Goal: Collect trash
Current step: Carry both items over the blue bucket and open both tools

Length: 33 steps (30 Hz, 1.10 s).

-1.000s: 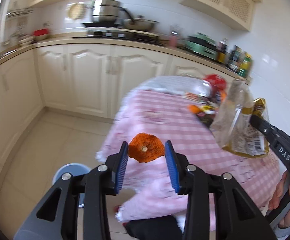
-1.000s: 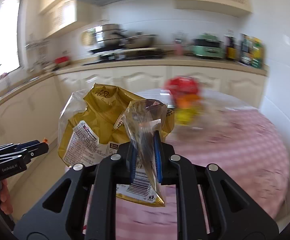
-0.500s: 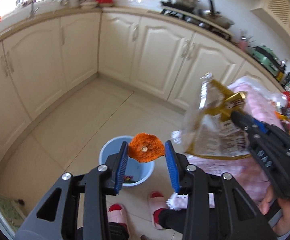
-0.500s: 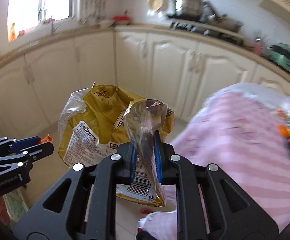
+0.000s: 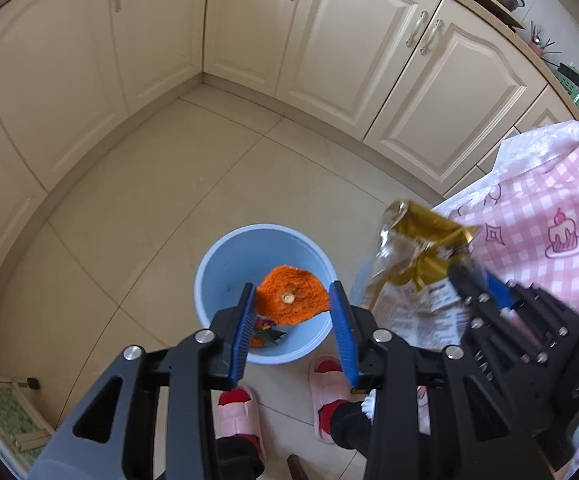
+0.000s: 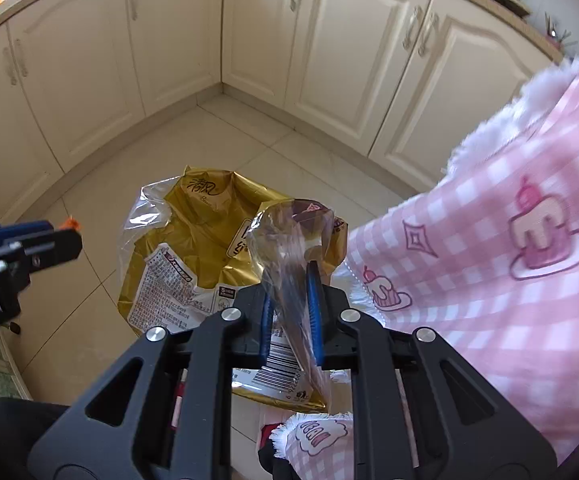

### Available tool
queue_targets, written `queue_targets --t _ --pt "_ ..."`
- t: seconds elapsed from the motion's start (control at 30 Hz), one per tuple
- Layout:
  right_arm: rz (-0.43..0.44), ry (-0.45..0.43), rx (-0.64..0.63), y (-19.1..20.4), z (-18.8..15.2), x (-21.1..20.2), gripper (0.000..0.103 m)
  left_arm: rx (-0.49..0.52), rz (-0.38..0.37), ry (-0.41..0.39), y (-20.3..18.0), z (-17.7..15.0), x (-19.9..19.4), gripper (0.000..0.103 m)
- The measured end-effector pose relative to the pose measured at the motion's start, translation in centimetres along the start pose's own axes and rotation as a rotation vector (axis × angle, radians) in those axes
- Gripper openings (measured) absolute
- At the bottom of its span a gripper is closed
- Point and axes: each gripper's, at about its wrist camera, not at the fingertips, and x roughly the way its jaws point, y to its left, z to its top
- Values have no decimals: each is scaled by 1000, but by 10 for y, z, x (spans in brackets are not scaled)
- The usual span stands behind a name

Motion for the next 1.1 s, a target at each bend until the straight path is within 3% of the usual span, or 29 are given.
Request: queue_targets --t 0.07,0.13,0.23,0.47,0.93,1.03,1.1 --pt "-1 14 9 -2 0 2 16 -12 5 0 0 6 8 39" --pt "4 24 17 -2 2 1 16 -15 2 1 2 3 8 51" --pt "11 36 23 0 8 0 16 -29 9 -7 5 0 10 57" --pt "54 59 20 13 8 -12 16 -95 28 -1 31 -12 8 58" --pt "155 98 33 50 21 26 19 -151 50 23 55 -29 10 58" --pt "176 88 55 52 26 31 27 -155 59 17 56 -28 9 58" --pt "188 82 77 53 27 33 49 -141 103 6 56 -27 7 58"
